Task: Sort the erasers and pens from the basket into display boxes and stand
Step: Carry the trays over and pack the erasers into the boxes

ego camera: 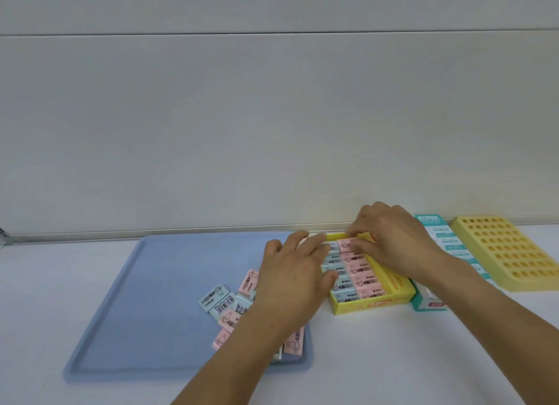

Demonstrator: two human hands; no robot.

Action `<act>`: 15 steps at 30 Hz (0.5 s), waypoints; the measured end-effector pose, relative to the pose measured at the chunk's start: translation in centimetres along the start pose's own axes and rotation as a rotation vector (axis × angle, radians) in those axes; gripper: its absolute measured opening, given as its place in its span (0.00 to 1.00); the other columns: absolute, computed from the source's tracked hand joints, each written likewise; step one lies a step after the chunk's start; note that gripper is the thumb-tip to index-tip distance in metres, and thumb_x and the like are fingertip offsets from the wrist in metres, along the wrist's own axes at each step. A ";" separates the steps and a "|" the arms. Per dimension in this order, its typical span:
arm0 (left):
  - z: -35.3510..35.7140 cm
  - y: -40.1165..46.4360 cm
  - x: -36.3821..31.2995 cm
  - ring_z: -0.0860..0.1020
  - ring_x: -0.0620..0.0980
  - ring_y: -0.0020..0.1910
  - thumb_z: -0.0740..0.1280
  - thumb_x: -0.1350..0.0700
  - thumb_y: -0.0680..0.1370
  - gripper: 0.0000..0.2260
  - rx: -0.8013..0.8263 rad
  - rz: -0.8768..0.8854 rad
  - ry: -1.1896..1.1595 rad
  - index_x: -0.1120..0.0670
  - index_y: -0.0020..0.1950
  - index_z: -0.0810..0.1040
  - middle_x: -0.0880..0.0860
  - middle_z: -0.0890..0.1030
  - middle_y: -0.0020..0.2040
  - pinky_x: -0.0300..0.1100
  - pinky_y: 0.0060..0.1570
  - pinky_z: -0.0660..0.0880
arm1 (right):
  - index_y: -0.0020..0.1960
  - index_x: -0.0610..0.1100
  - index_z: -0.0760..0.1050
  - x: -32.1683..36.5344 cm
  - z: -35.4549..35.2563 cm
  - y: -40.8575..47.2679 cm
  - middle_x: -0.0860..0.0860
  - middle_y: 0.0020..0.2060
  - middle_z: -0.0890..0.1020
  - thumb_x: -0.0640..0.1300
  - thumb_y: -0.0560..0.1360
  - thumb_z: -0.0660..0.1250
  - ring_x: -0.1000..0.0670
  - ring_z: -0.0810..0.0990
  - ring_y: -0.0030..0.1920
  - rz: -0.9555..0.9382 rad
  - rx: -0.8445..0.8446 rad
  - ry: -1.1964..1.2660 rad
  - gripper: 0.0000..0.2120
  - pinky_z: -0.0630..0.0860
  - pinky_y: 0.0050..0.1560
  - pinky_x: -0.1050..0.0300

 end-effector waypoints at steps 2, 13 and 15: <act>0.5 0.1 0.0 0.65 0.48 0.73 0.43 0.42 0.77 0.29 0.001 0.052 0.049 0.49 0.65 0.77 0.44 0.73 0.70 0.54 0.64 0.62 | 0.57 0.57 0.79 -0.6 0.0 -0.3 0.57 0.52 0.76 0.58 0.77 0.64 0.54 0.70 0.54 -0.001 0.052 -0.074 0.12 0.62 0.50 0.57; 1.1 0.1 -0.8 0.72 0.47 0.68 0.43 0.46 0.74 0.31 0.123 0.020 0.092 0.53 0.62 0.79 0.48 0.77 0.67 0.47 0.57 0.71 | 0.49 0.51 0.81 0.4 1.3 -0.6 0.53 0.46 0.72 0.54 0.79 0.60 0.51 0.74 0.48 0.125 0.026 -0.058 0.13 0.69 0.38 0.56; 0.8 0.1 -0.8 0.59 0.46 0.75 0.35 0.42 0.70 0.38 0.109 0.045 0.036 0.52 0.73 0.68 0.47 0.64 0.76 0.49 0.66 0.59 | 0.51 0.52 0.81 0.6 1.0 -0.7 0.53 0.46 0.72 0.54 0.80 0.59 0.51 0.74 0.48 0.135 0.027 -0.042 0.13 0.72 0.40 0.54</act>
Point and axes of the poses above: each hand's wrist, its own y-axis towards the middle knuckle, its own z-axis out of the palm, x = y × z, the point moved 5 cm from there along y, towards the middle knuckle
